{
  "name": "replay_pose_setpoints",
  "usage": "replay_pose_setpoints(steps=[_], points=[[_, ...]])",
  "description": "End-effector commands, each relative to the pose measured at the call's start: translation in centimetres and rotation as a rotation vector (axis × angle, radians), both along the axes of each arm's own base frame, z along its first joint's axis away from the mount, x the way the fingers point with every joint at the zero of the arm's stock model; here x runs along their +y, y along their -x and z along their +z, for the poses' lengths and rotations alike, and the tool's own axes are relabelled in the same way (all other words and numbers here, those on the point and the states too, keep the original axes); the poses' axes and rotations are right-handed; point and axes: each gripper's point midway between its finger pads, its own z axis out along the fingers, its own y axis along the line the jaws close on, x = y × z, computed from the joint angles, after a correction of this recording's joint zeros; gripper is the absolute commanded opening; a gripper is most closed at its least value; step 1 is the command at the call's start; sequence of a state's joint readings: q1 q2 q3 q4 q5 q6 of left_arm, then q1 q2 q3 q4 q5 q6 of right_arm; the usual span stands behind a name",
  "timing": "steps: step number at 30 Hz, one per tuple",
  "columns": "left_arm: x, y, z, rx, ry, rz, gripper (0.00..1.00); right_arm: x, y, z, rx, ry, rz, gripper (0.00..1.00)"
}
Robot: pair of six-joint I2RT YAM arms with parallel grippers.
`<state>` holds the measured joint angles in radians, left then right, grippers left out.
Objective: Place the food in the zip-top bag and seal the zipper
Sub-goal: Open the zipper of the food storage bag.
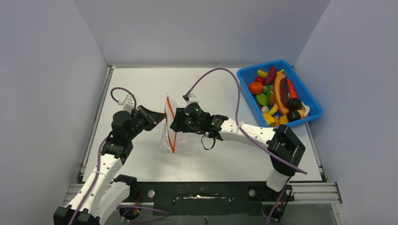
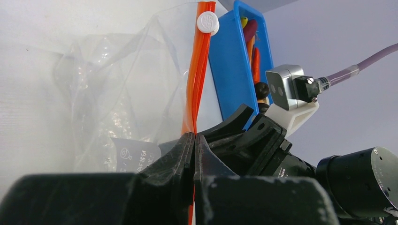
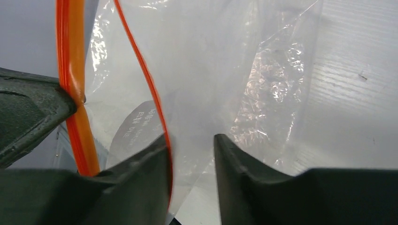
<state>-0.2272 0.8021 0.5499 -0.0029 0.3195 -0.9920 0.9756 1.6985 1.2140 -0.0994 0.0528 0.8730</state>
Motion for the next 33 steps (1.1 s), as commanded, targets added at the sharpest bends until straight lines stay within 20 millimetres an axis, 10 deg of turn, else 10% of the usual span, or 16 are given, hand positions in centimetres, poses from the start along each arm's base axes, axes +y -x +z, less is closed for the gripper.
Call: replay_pose_setpoints(steps=[1, 5, 14, 21, 33], points=[[-0.2, -0.6, 2.3, -0.082, 0.022, -0.004, 0.0, 0.5, -1.5, 3.3, -0.08, -0.046, -0.024, 0.29], [0.7, -1.1, 1.6, -0.069, -0.065, 0.024, 0.0, -1.1, -2.1, 4.2, -0.132, -0.006, -0.064, 0.0], [3.9, -1.6, 0.3, -0.009, -0.343, 0.097, 0.0, -3.8, -2.7, 7.6, -0.244, 0.015, -0.135, 0.0], [-1.4, -0.2, 5.8, -0.151, -0.076, -0.143, 0.2, -2.2, -2.8, 8.0, -0.252, 0.02, -0.119, 0.0], [-3.7, 1.0, 3.7, -0.175, 0.011, -0.304, 0.51, -1.1, -2.5, 7.7, -0.256, 0.038, -0.112, 0.0]])
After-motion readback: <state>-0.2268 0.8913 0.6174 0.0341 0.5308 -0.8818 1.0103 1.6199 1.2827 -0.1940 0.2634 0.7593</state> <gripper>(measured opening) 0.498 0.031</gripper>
